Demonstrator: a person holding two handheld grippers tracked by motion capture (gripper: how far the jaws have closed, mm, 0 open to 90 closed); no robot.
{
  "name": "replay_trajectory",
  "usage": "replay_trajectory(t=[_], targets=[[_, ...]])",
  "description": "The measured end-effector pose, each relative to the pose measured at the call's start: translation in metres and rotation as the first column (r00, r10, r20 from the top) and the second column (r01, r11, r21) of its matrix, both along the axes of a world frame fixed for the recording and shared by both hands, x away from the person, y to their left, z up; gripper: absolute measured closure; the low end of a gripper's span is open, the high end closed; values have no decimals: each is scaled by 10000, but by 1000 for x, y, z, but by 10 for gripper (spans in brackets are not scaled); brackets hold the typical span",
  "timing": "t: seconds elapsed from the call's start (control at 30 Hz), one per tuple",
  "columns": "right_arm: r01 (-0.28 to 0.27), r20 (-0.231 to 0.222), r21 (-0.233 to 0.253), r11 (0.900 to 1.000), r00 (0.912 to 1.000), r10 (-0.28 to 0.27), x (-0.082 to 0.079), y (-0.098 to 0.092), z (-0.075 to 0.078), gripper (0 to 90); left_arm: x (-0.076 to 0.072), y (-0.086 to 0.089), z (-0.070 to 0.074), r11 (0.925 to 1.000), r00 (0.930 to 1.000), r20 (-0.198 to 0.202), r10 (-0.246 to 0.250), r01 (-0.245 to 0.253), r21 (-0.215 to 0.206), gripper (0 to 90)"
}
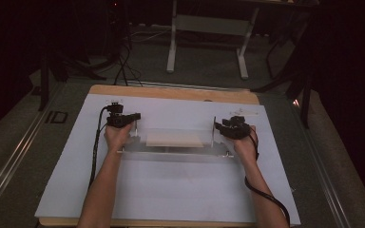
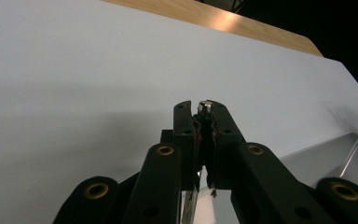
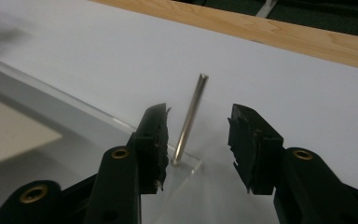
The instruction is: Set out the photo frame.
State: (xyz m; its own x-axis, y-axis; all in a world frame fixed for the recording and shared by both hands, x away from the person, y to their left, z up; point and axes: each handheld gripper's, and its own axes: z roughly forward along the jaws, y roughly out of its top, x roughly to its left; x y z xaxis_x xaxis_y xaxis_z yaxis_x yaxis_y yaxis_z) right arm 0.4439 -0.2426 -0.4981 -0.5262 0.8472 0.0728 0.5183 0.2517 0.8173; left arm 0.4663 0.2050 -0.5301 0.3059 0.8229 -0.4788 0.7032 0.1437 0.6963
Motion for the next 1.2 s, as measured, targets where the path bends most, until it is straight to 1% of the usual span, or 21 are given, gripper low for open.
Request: replay_trajectory(t=[0.2,0.33,0.57,0.67,0.87,0.97,1.1,1.13,1.2], targets=[[-159,167,-245,9996,9997,163,-12,-11,-2,560,0,0,0,10000,10000,-34,14,-14,-23,841],[-330,328,-141,9994,9989,334,-21,-18,-1,550,1,0,0,10000,10000,-70,48,-48,-37,841],[-415,431,-142,9990,9982,421,-33,-29,-3,551,1,0,0,10000,10000,-71,59,-59,-76,840],[-431,398,-136,9990,9983,436,-37,-32,-5,547,1,0,0,9999,9999,-86,61,-62,-80,840],[-848,403,-233,9961,9955,857,-44,-37,-13,550,1,0,0,9999,9999,-132,58,-60,-122,839],[-1099,453,-472,9928,9927,1120,-48,-36,-15,549,1,0,0,9999,9999,-151,61,-64,-150,839],[-1480,564,-438,9880,9870,1503,-50,-34,-15,553,1,0,0,9999,9999,-153,59,-61,-141,839],[-1472,587,-521,9877,9869,1502,-51,-34,-15,548,1,0,0,9999,9999,-163,55,-58,-154,839],[-1594,431,-577,9855,9858,1620,-49,-34,-15,535,2,0,0,9998,9998,-181,72,-75,-183,838]])
